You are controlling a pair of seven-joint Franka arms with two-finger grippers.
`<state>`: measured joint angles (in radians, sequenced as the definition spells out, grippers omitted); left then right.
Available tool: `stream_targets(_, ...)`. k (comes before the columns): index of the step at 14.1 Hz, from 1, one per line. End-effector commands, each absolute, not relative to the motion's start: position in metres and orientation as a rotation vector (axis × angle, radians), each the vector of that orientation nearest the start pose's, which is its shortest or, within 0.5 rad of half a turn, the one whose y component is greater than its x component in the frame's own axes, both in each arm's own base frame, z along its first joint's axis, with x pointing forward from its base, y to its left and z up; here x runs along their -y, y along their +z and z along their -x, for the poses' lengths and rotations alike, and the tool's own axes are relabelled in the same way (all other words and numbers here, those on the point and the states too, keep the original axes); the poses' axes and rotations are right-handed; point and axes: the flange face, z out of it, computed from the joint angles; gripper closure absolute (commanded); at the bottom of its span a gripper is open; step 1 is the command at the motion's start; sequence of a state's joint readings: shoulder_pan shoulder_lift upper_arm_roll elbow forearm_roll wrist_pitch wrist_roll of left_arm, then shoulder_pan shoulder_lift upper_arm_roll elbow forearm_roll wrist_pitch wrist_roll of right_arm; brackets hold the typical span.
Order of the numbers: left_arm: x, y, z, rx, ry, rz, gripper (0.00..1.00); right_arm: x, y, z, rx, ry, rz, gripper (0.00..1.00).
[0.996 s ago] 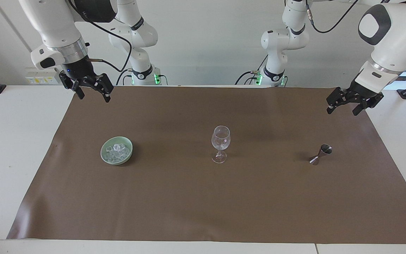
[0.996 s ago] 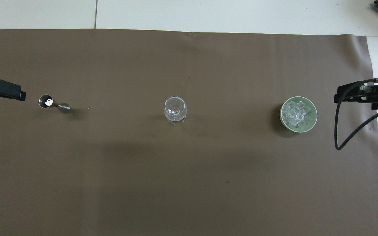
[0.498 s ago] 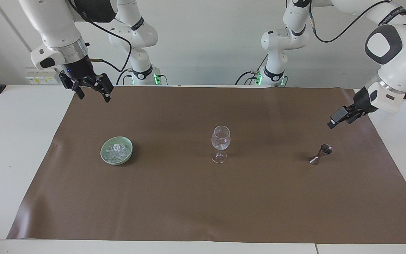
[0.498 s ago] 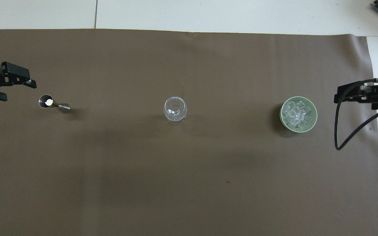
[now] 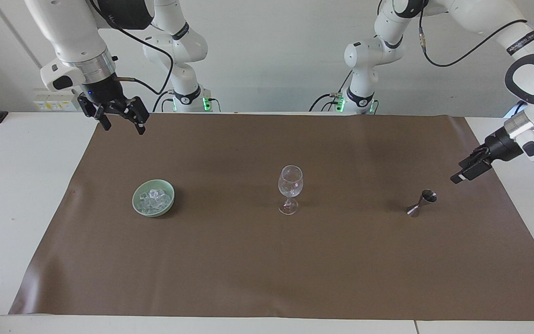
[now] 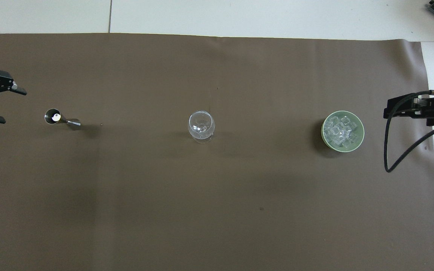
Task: Pour wine and add ice with both arms
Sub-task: 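Move the left gripper toward the metal jigger and open it, then close the left gripper around the metal jigger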
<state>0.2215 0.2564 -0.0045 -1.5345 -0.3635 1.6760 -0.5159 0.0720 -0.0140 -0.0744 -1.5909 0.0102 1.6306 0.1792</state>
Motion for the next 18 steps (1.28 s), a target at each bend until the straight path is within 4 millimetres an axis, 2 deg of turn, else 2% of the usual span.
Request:
stream_targets(1,-0.115,0.484,-0.626,1.642,0.417,3.105,0.00,0.003,0.630,-0.555,-0.259,-0.087,3.096,0.00)
stream_targets(4,-0.137,0.455,-0.631,1.967,0.580,2.964,0.00,0.003,0.630,-0.555,-0.259,-0.087,3.096,0.00)
stream_targets(5,-0.140,0.443,-0.633,2.033,0.635,2.915,0.00,0.003,0.630,-0.555,-0.259,-0.087,3.096,0.00)
stream_targets(7,-0.160,0.426,-0.632,2.200,0.719,2.817,0.00,0.003,0.630,-0.555,-0.259,-0.087,3.096,0.00)
stream_targets(8,-0.163,0.419,-0.634,2.264,0.768,2.781,0.00,0.003,0.630,-0.555,-0.259,-0.087,3.096,0.00)
stream_targets(10,-0.167,0.402,-0.635,2.322,0.811,2.716,0.00,0.003,0.630,-0.555,-0.256,-0.087,3.097,0.00)
stream_targets(11,-0.179,0.393,-0.632,2.368,0.834,2.683,0.00,0.003,0.630,-0.555,-0.259,-0.087,3.096,0.00)
stream_targets(14,-0.195,0.366,-0.628,2.501,0.975,2.583,0.00,0.003,0.630,-0.555,-0.256,-0.087,3.097,0.00)
stream_targets(18,-0.190,0.321,-0.610,2.658,1.152,2.443,0.00,0.003,0.630,-0.555,-0.259,-0.087,3.096,0.00)
